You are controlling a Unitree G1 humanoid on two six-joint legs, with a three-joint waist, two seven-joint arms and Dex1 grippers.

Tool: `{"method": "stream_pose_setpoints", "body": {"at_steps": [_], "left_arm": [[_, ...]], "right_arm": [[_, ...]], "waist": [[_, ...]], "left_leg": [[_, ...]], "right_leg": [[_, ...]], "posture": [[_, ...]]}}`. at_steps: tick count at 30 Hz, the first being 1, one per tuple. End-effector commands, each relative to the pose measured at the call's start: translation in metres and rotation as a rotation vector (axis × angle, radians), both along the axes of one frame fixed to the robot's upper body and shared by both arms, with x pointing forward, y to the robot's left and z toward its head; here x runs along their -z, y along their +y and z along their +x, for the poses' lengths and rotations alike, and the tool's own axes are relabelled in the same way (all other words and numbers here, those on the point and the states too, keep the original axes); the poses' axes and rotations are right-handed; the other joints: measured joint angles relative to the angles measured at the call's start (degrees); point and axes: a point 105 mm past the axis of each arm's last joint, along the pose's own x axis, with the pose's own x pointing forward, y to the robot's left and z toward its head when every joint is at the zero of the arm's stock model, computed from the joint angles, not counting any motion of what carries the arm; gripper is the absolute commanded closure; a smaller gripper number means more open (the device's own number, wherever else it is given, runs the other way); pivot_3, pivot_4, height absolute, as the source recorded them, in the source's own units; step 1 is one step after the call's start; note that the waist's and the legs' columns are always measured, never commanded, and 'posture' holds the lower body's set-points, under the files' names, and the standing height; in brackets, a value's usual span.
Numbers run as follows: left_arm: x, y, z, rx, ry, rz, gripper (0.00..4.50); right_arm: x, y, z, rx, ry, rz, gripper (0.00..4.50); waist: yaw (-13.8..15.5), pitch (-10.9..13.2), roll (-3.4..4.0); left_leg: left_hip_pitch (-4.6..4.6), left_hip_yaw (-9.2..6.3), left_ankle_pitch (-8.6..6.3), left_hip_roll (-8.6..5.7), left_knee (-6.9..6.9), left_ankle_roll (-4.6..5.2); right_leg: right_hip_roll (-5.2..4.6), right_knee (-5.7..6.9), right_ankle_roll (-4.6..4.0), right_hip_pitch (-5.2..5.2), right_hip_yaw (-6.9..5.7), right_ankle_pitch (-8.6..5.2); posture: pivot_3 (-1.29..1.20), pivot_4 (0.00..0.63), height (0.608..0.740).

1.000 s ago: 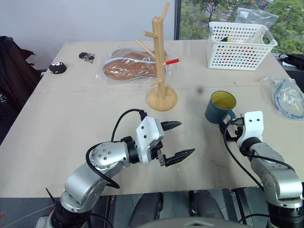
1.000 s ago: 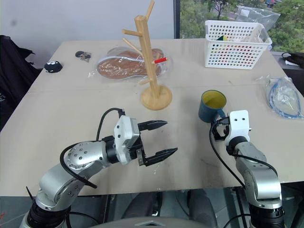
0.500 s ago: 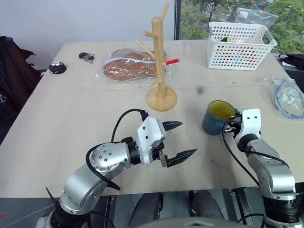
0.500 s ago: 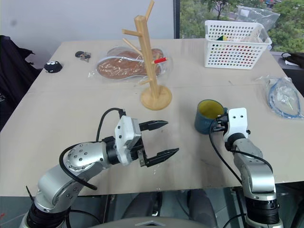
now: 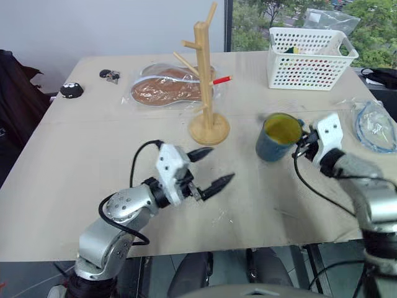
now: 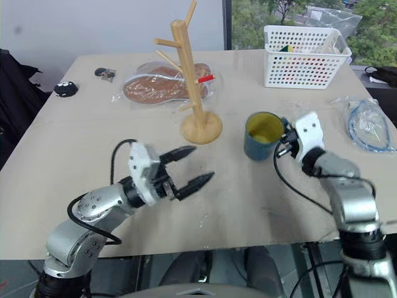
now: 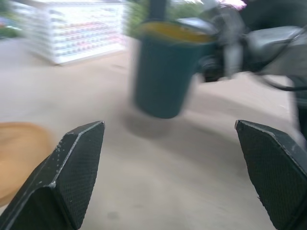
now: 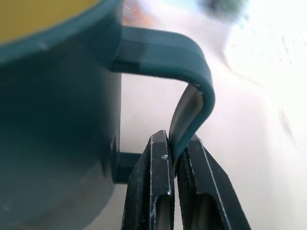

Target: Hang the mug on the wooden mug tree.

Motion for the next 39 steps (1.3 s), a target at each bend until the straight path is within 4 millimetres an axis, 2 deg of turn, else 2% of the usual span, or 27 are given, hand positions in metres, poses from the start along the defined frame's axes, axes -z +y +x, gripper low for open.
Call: {"method": "stream_pose_setpoints", "body": {"at_steps": [1, 7, 13, 24, 33, 39], "left_arm": [[-0.024, 0.008, -0.002, -0.120, -0.127, -0.113, 0.00], [-0.046, 0.010, -0.007, -0.224, -0.238, -0.260, 0.00], [-0.049, 0.010, -0.009, -0.283, -0.297, -0.295, 0.00], [-0.035, 0.010, -0.014, -0.346, -0.308, -0.317, 0.00], [-0.036, 0.012, -0.012, -0.359, -0.320, -0.322, 0.00], [-0.039, 0.012, -0.009, -0.353, -0.321, -0.320, 0.00]], "right_arm": [[-0.024, 0.015, 0.000, -0.236, -0.060, -0.143, 4.47], [-0.066, 0.033, 0.043, -0.454, -0.169, -0.471, 4.47], [-0.098, 0.058, 0.070, -0.513, -0.236, -0.607, 4.47], [-0.126, 0.098, 0.076, -0.541, -0.306, -0.650, 4.47], [-0.142, 0.110, 0.080, -0.483, -0.338, -0.627, 4.47], [-0.143, 0.115, 0.082, -0.459, -0.342, -0.628, 4.47]], "waist": [[0.29, -0.02, -0.06], [-0.01, 0.09, -0.09], [0.07, 0.09, -0.11], [0.08, 0.12, -0.06], [0.05, 0.14, -0.03], [0.00, 0.14, -0.02]], "left_leg": [[-0.01, -0.03, 0.00, 0.00, 0.01, -0.01], [-0.03, 0.15, 0.05, -0.04, 0.08, -0.09], [-0.07, 0.13, 0.07, 0.02, -0.08, -0.14], [-0.65, 0.09, 0.07, -0.05, -0.15, -0.16], [-0.68, 0.08, 0.07, -0.08, -0.16, -0.17], [-0.68, 0.09, 0.08, -0.06, -0.16, -0.18]], "right_leg": [[-0.02, -0.01, 0.00, 0.01, -0.02, 0.00], [-0.05, -0.03, -0.01, -0.02, 0.09, 0.02], [-0.04, -0.01, -0.03, -0.16, 0.12, 0.03], [-0.15, 0.03, -0.04, -0.83, 0.14, 0.03], [-0.14, 0.03, -0.05, -0.85, 0.13, 0.03], [-0.10, 0.07, -0.05, -0.88, 0.13, 0.04]], "posture": [[0.00, 0.150, 0.740], [0.00, 0.150, 0.740], [0.00, 0.150, 0.740], [0.00, 0.150, 0.740], [0.00, 0.150, 0.740], [0.00, 0.150, 0.740]]}}
